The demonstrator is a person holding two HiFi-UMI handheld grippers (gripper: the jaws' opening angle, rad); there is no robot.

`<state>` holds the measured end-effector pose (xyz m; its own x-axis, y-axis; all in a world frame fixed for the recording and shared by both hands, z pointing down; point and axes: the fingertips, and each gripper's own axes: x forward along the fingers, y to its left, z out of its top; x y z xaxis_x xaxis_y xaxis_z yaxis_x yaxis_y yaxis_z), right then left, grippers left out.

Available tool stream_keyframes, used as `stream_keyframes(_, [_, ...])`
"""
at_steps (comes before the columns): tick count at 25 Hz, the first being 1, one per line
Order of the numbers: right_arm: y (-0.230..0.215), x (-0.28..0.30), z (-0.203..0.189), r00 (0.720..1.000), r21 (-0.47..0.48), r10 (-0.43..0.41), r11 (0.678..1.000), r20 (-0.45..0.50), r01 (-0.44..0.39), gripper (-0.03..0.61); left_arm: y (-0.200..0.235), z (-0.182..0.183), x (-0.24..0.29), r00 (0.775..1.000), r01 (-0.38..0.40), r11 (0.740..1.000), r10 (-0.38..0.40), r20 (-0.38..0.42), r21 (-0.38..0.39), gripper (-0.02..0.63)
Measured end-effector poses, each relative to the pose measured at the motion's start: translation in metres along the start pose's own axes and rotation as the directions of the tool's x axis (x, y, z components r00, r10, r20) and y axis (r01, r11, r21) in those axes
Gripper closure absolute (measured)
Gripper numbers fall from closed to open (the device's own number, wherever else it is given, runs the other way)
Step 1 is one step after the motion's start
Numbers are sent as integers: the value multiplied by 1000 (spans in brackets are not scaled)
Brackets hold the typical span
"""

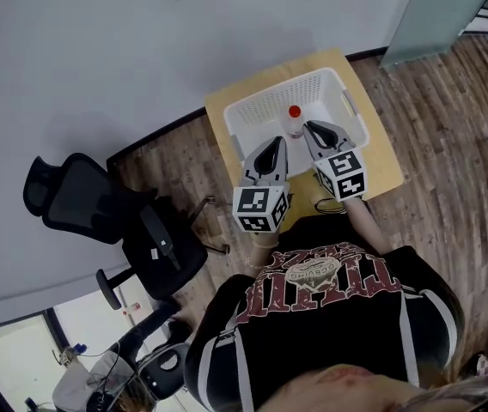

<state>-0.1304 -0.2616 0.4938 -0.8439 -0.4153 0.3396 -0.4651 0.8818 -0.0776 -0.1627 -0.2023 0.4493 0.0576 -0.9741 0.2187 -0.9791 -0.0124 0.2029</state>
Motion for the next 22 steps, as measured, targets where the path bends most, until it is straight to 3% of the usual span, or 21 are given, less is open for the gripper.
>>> stream_keyframes(5, [-2,15,-4,999,-17,16,1000,-42,-17,552,9,0,-4,1000,-24,1000,24,2,-11,566])
stream_keyframes(22, [-11,59,-29,979,-55,25,998,-201,-37,417,40,-3,-27,993,-113,993,114,17,-40,566])
